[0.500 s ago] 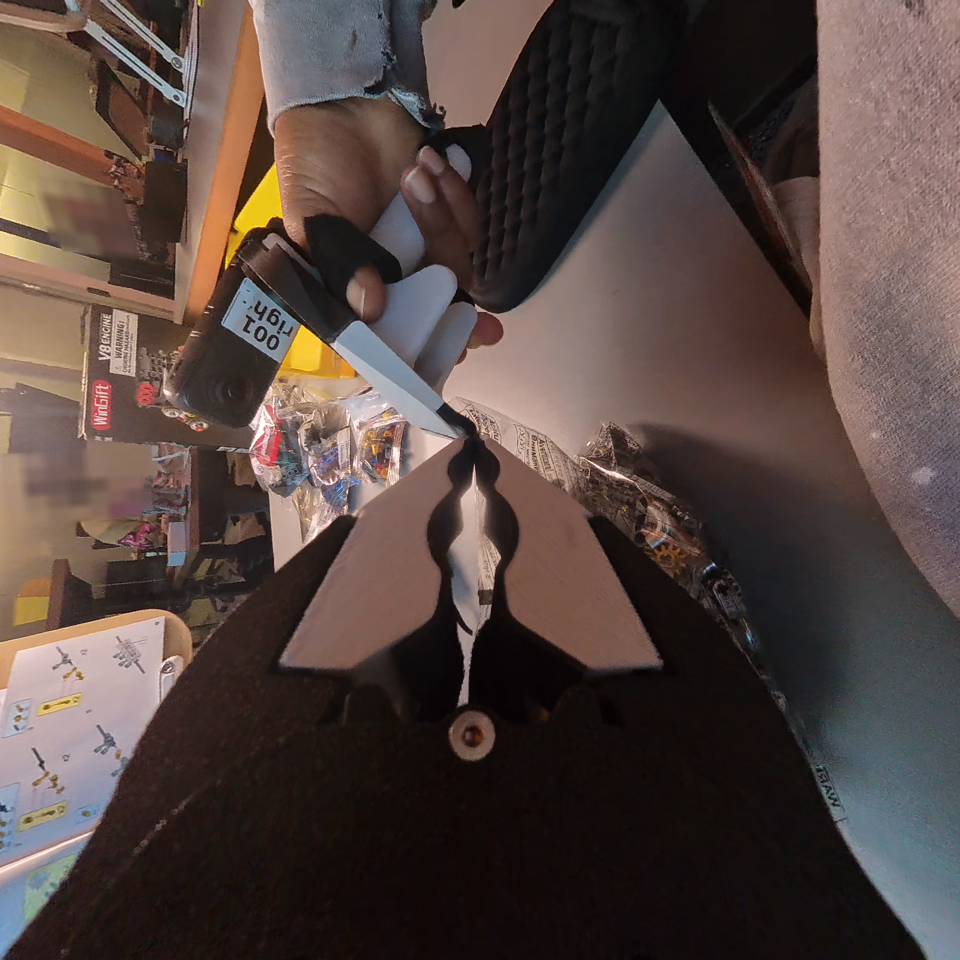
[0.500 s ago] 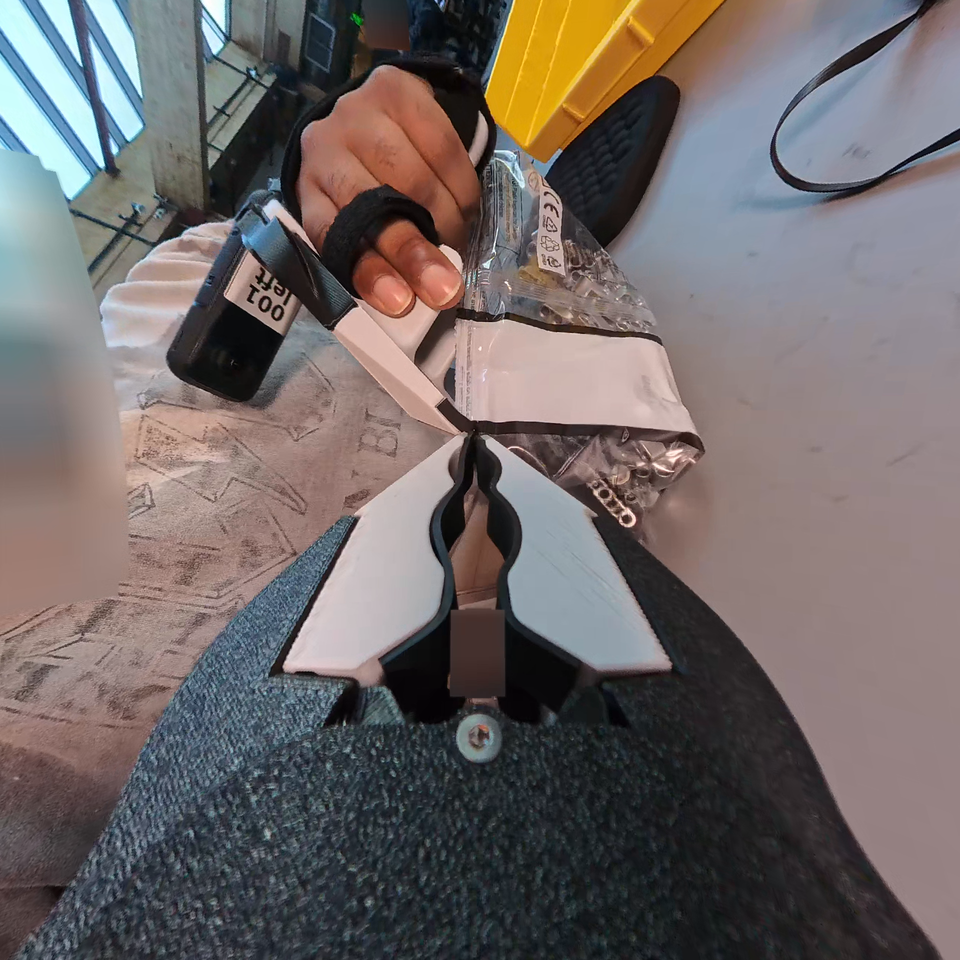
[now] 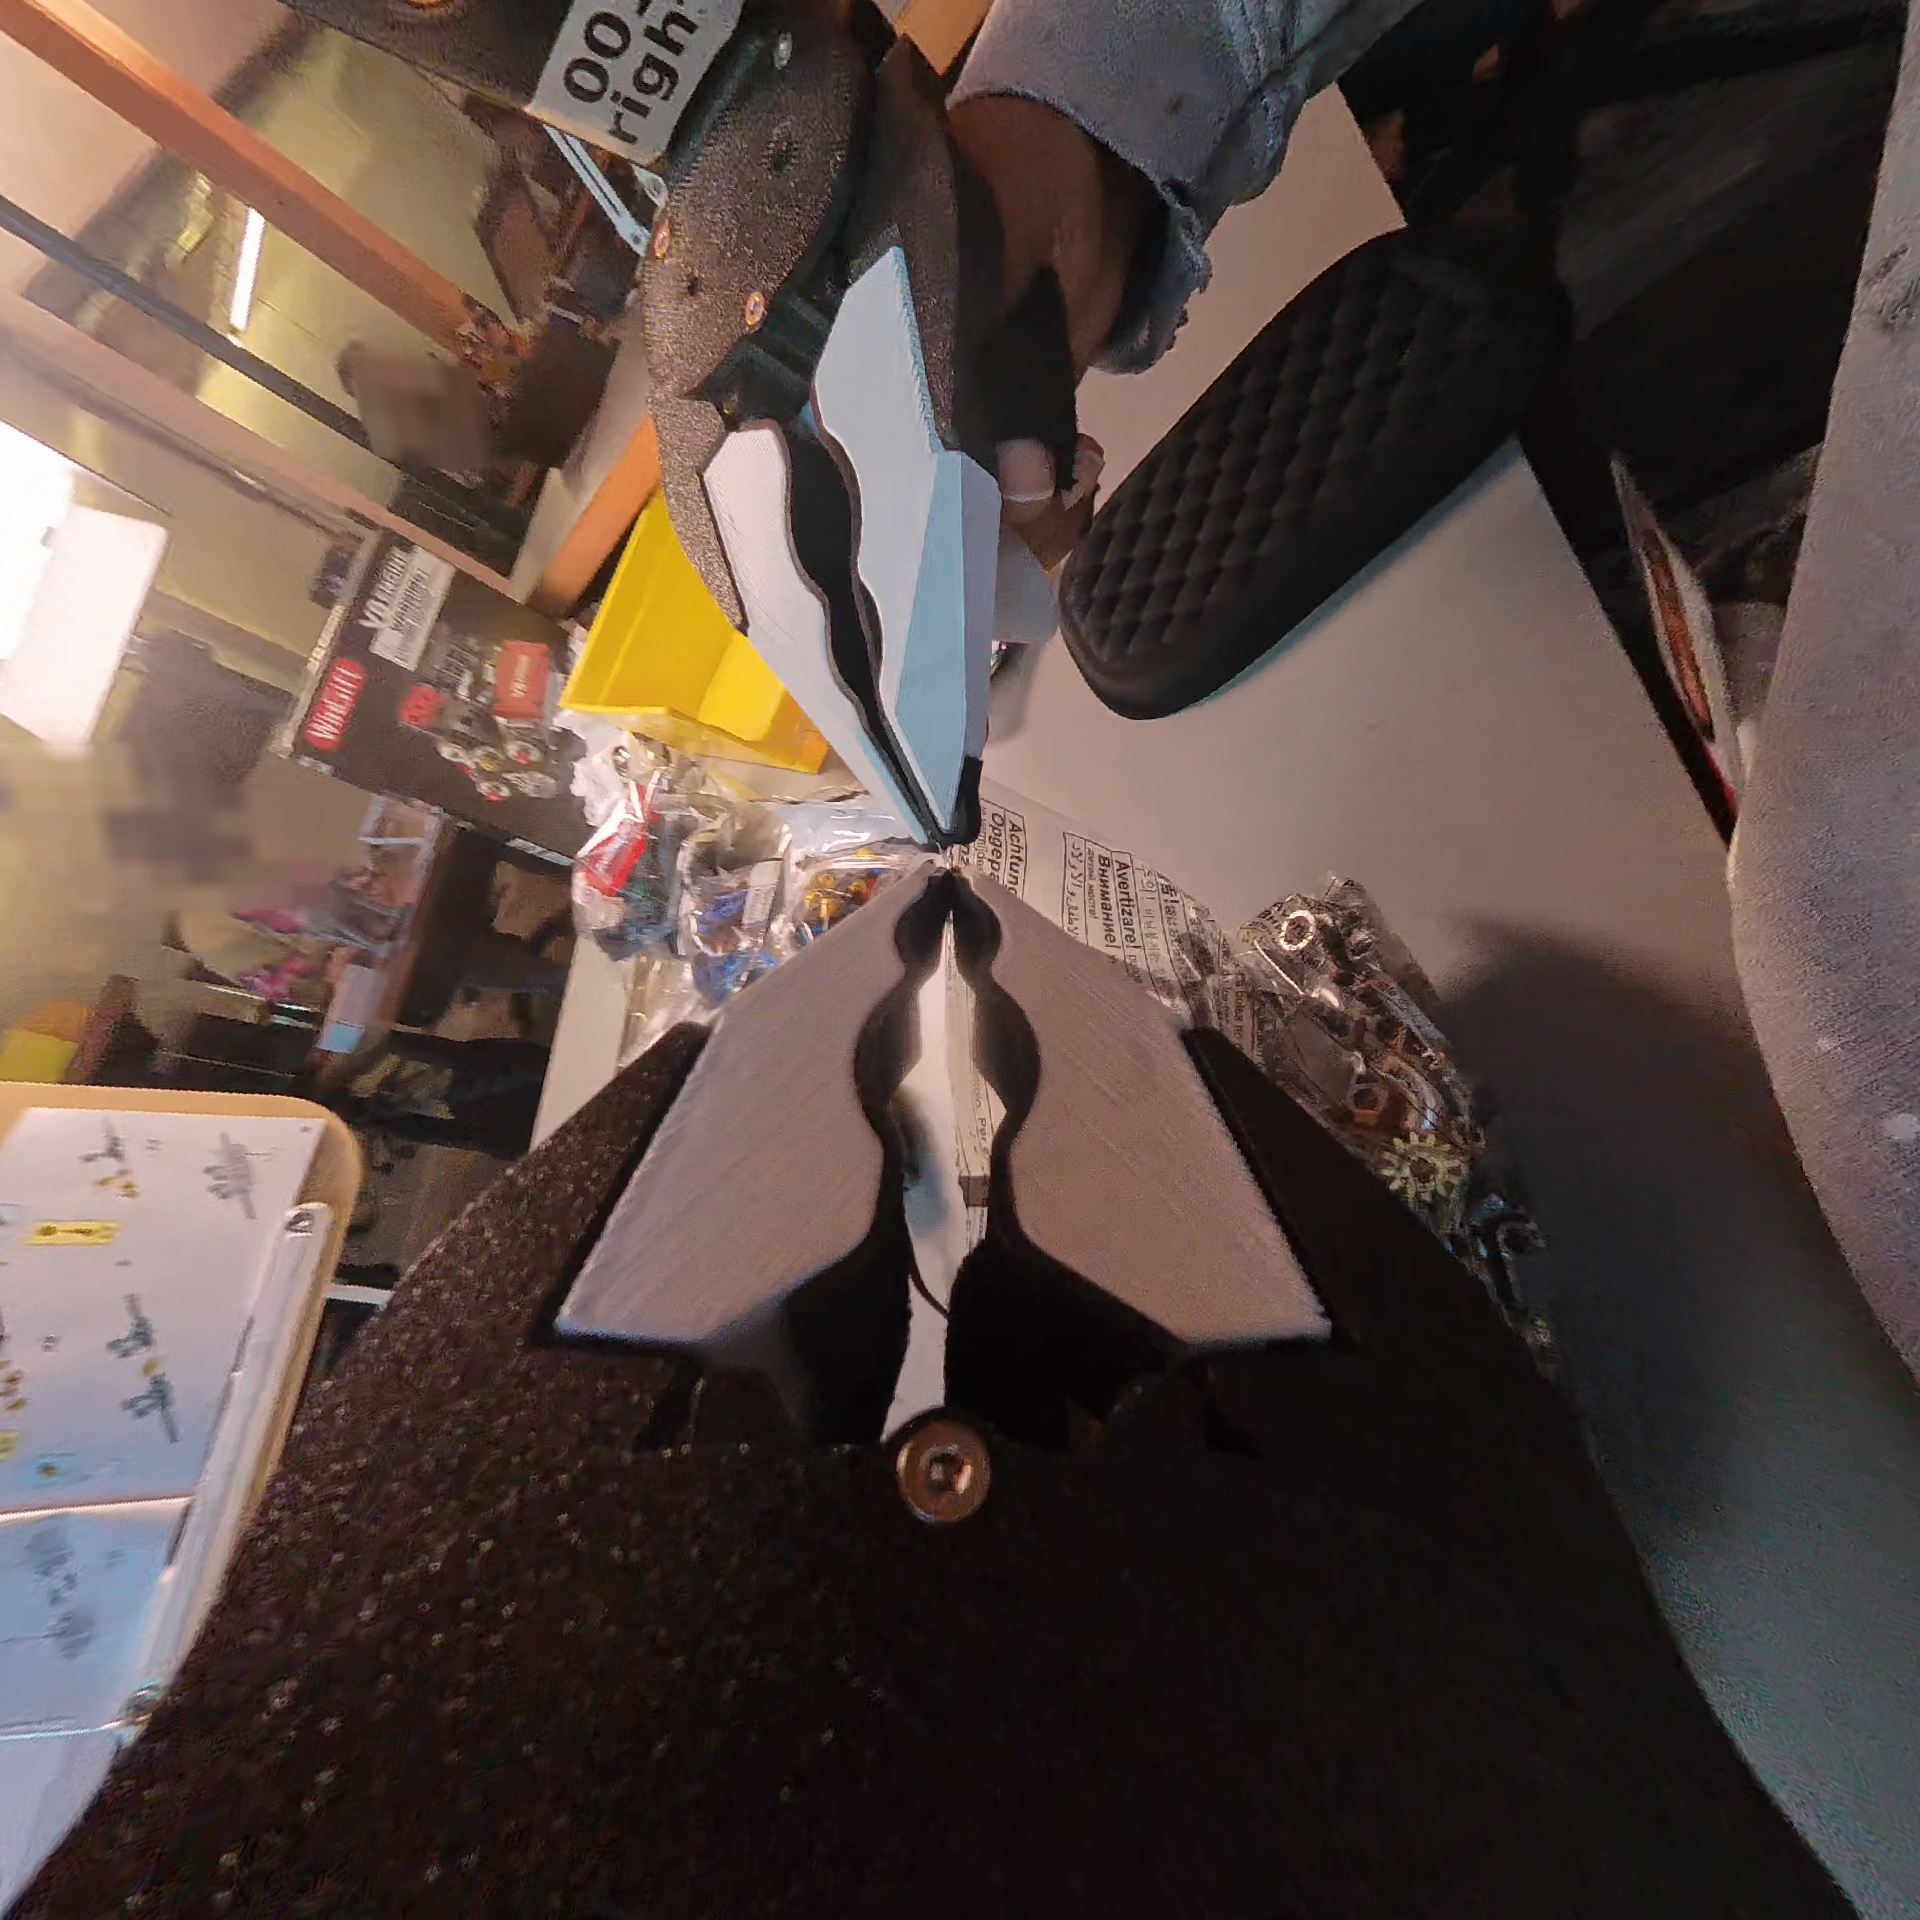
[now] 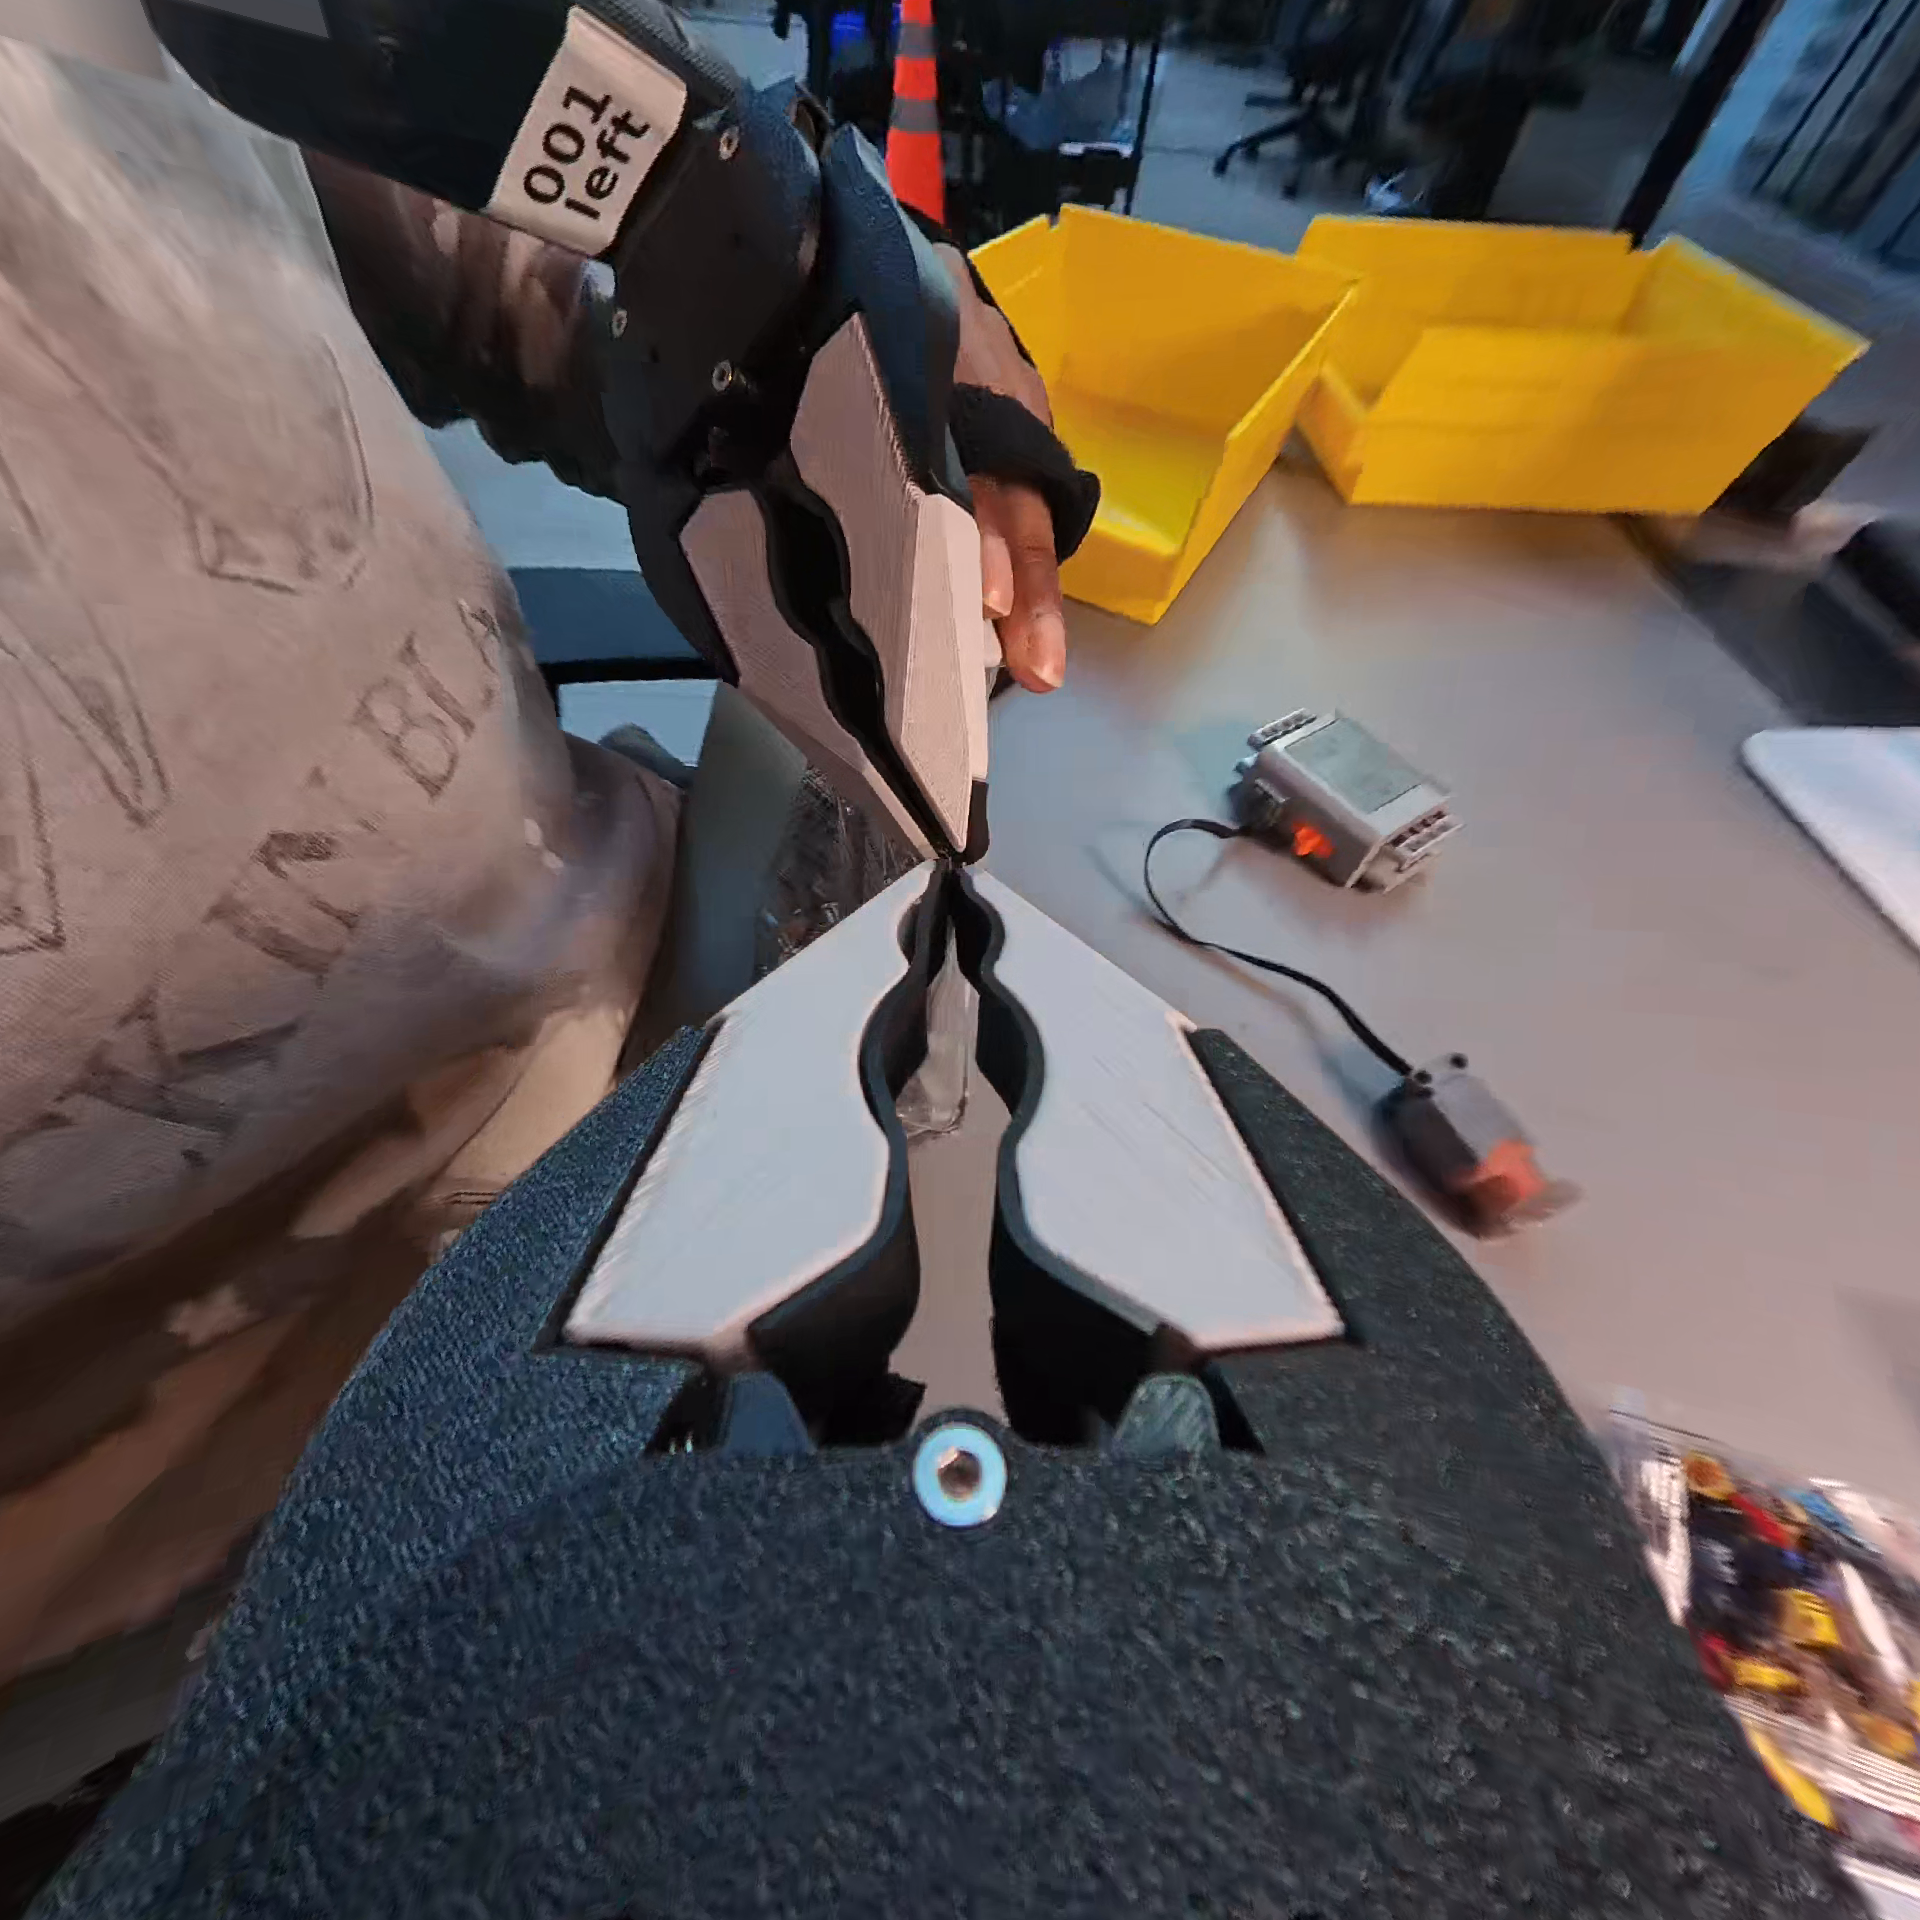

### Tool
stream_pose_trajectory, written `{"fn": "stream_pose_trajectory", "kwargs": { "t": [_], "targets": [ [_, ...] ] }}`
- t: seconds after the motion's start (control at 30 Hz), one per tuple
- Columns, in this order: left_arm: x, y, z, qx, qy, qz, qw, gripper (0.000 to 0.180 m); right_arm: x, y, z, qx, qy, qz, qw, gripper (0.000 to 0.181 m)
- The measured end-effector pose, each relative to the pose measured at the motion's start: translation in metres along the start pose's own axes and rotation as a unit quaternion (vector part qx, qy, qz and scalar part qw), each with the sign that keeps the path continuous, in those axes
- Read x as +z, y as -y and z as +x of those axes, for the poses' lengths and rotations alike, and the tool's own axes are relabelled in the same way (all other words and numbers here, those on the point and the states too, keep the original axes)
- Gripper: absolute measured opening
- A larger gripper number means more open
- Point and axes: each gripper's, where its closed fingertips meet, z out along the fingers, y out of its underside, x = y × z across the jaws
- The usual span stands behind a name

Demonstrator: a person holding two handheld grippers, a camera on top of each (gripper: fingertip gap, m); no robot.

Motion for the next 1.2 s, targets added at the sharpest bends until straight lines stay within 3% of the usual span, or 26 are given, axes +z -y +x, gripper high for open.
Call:
{"fn": "stream_pose_trajectory", "kwargs": {
  "t": [0.2, 0.4, 0.67, 0.8, 0.83, 0.9, 1.03, 1.1, 1.2],
  "targets": [
    [-0.003, 0.005, 0.001, 0.016, 0.035, 0.023, 0.999, 0.000, -0.001, 0.003, -0.005, -0.078, -0.050, 0.016, 0.996, 0.001],
    [-0.017, 0.016, -0.010, 0.003, 0.067, 0.087, 0.994, 0.005, -0.002, 0.005, -0.009, -0.099, -0.060, 0.029, 0.993, 0.000],
    [-0.020, 0.002, -0.008, -0.126, -0.073, 0.018, 0.989, 0.017, -0.001, 0.005, -0.005, -0.121, -0.059, 0.018, 0.991, 0.000],
    [-0.017, -0.001, 0.001, -0.228, -0.191, -0.020, 0.954, 0.015, 0.005, 0.016, -0.001, -0.121, -0.034, 0.021, 0.992, 0.001],
    [-0.015, -0.004, 0.001, -0.239, -0.200, -0.033, 0.950, 0.005, 0.006, 0.020, 0.001, -0.112, -0.025, 0.023, 0.993, 0.000],
    [-0.011, -0.007, -0.004, -0.257, -0.205, -0.041, 0.944, 0.001, 0.007, 0.021, 0.011, -0.094, -0.024, 0.013, 0.995, 0.000],
    [-0.015, 0.000, -0.023, -0.398, -0.228, 0.019, 0.888, 0.000, -0.001, 0.039, 0.025, 0.028, 0.004, 0.075, 0.997, 0.001],
    [-0.020, 0.001, -0.036, -0.464, -0.230, 0.061, 0.853, 0.000, -0.013, 0.046, 0.037, 0.059, -0.010, 0.112, 0.992, 0.021],
    [-0.030, 0.000, -0.052, -0.522, -0.225, 0.116, 0.815, 0.000, -0.024, 0.036, 0.046, 0.084, -0.025, 0.107, 0.990, 0.058]
  ]
}}
